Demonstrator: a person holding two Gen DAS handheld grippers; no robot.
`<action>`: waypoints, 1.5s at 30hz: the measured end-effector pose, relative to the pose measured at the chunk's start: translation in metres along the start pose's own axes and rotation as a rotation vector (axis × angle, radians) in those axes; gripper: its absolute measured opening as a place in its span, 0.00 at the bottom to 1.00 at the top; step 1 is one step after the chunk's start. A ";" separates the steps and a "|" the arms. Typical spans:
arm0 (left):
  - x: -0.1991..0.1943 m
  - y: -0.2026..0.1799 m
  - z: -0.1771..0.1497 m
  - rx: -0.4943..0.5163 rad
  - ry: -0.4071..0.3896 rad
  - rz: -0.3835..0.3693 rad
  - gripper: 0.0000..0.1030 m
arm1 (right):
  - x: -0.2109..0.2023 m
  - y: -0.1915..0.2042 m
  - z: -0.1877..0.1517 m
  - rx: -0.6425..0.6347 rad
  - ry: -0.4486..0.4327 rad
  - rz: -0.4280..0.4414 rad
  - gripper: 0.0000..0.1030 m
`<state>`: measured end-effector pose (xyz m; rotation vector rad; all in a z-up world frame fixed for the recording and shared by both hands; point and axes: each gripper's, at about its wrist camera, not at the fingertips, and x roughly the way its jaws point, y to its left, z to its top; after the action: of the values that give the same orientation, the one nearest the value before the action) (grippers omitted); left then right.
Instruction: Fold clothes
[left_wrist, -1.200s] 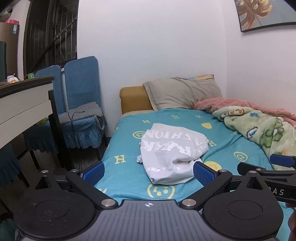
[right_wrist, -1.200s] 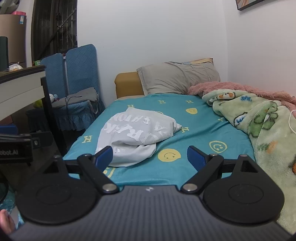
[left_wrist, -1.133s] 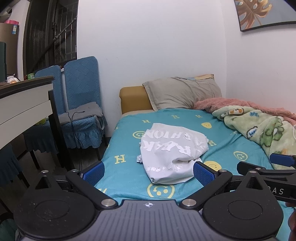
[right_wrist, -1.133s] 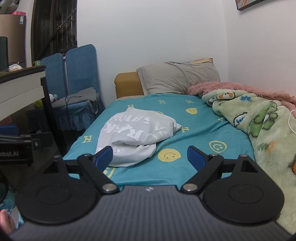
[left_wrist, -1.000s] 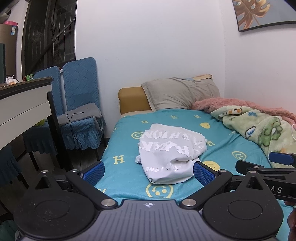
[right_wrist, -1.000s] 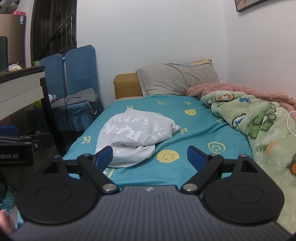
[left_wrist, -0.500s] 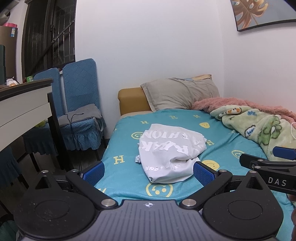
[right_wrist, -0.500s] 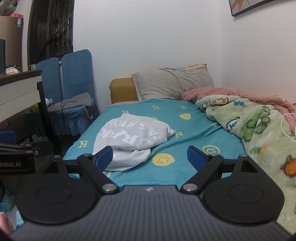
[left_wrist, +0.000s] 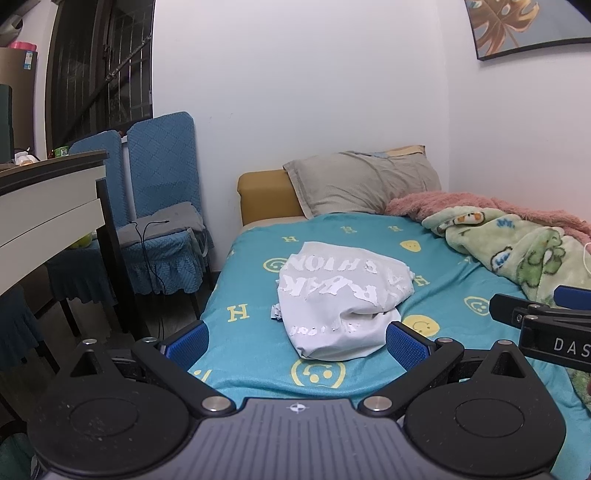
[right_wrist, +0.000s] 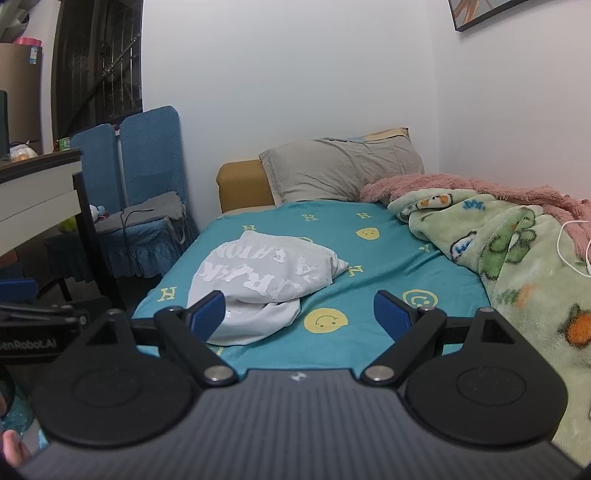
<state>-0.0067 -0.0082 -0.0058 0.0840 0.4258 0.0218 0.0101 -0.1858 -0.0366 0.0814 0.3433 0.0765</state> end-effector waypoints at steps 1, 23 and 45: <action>0.000 -0.001 -0.001 -0.001 0.001 -0.001 1.00 | 0.000 0.000 0.000 0.001 0.000 0.000 0.86; 0.009 -0.001 0.040 -0.059 0.002 -0.034 1.00 | 0.006 -0.022 -0.001 0.105 0.023 0.026 0.86; 0.064 0.181 0.025 -0.378 0.014 0.046 1.00 | 0.178 0.033 -0.032 0.272 0.373 0.167 0.86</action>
<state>0.0613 0.1731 0.0062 -0.2786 0.4278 0.1472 0.1642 -0.1351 -0.1227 0.3685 0.7191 0.2112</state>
